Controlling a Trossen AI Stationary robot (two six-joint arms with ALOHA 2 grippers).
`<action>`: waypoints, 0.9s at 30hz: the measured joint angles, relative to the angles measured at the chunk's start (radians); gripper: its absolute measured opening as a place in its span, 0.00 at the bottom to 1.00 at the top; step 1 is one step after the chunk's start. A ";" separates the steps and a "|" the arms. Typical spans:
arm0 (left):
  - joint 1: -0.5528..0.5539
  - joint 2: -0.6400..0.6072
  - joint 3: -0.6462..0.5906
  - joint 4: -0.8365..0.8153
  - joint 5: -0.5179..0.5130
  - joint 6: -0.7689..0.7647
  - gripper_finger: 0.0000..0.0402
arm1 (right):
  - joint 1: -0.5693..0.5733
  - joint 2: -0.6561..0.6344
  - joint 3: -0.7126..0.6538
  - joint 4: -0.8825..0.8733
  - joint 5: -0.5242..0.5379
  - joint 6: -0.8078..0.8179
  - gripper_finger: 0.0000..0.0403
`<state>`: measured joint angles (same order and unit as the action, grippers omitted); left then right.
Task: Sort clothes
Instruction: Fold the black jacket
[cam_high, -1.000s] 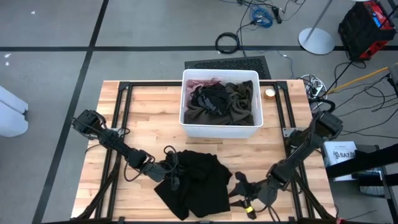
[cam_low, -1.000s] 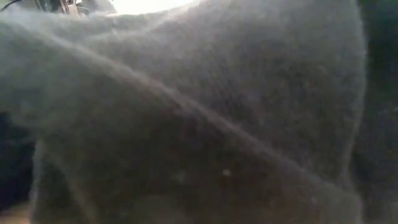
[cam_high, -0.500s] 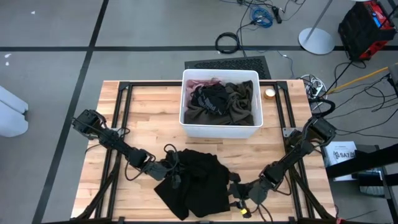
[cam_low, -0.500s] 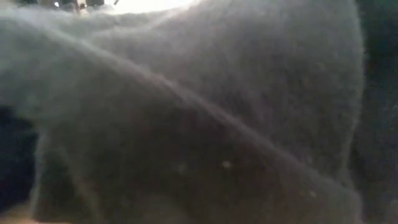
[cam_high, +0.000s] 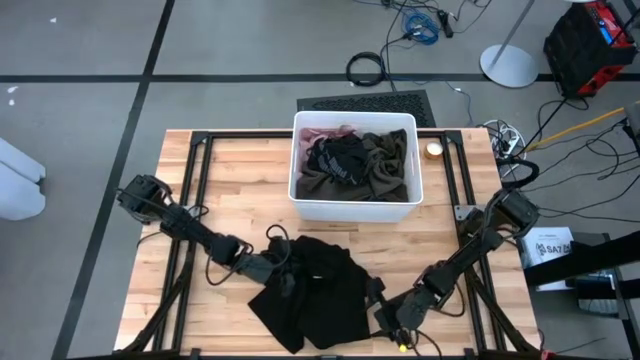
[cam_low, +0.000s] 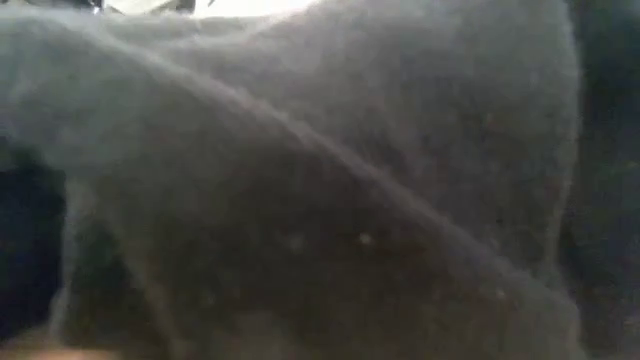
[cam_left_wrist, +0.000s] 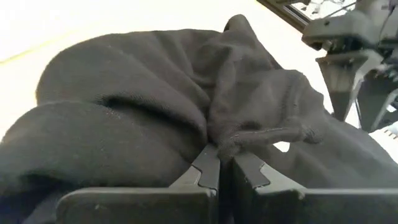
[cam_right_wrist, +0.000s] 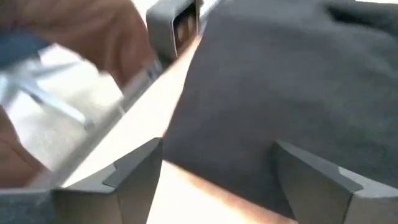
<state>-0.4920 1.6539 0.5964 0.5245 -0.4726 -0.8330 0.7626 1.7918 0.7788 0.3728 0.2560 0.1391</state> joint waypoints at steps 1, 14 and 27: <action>0.007 0.000 0.000 -0.004 0.005 0.000 0.04 | -0.002 0.018 0.000 -0.002 0.002 -0.033 0.72; 0.041 0.000 0.000 -0.020 0.031 0.001 0.04 | -0.072 0.142 0.020 0.093 0.123 -0.184 0.65; 0.040 0.000 0.000 -0.019 0.047 0.006 0.04 | -0.160 0.139 0.019 0.070 0.114 0.155 0.04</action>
<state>-0.4519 1.6539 0.5964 0.5053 -0.4259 -0.8274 0.6026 1.9310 0.7975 0.4430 0.3702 0.2945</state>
